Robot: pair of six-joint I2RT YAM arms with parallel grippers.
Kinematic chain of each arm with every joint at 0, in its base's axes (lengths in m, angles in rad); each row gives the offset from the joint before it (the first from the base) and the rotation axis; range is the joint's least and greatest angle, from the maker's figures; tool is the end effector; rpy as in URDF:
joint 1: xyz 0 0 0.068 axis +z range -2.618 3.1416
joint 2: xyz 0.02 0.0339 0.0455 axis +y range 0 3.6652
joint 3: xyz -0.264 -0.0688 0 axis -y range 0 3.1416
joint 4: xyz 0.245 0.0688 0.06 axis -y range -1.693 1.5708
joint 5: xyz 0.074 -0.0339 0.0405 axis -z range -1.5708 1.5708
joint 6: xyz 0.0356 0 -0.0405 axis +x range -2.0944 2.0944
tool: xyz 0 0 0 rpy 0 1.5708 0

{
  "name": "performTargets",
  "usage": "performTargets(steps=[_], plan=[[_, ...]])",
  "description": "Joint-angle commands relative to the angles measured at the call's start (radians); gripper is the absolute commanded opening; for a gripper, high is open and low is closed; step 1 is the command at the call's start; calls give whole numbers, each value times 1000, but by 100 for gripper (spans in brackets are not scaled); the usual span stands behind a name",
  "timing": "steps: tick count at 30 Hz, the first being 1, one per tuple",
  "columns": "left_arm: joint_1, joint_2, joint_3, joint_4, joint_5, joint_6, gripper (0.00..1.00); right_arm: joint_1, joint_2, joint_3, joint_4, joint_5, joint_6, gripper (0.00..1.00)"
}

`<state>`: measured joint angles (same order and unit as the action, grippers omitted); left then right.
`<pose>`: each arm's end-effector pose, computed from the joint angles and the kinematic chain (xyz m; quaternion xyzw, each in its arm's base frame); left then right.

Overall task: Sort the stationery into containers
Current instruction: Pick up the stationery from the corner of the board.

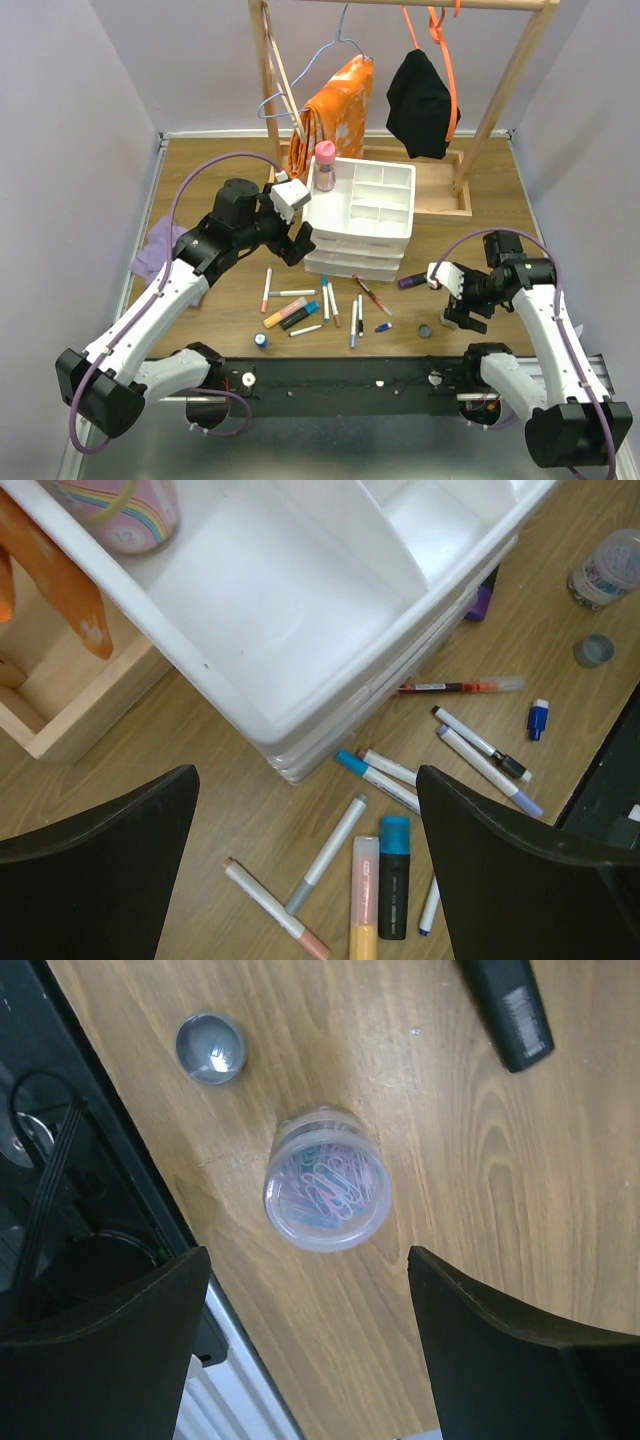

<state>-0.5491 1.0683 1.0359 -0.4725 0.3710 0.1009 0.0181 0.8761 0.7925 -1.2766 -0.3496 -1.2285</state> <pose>0.1924 -0.1329 0.3451 0.3591 0.7723 -0.2659 0.4516 0.1224 0.0144 0.2506 -0.5865 0.7845 0.0833 0.1835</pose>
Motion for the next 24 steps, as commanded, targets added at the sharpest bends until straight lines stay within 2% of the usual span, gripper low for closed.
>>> performTargets(steps=[1, 14, 24], plan=[[35, 8, 42, 34, -9, -17, 99, -3, 12, -61, 48, 18, -132, 87], [58, 53, 67, 40, -14, -7, 99, -4, 95, -124, 174, 3, -158, 88], [64, 71, 67, 57, -7, -15, 99, -3, 182, -102, 155, -2, -177, 86]])
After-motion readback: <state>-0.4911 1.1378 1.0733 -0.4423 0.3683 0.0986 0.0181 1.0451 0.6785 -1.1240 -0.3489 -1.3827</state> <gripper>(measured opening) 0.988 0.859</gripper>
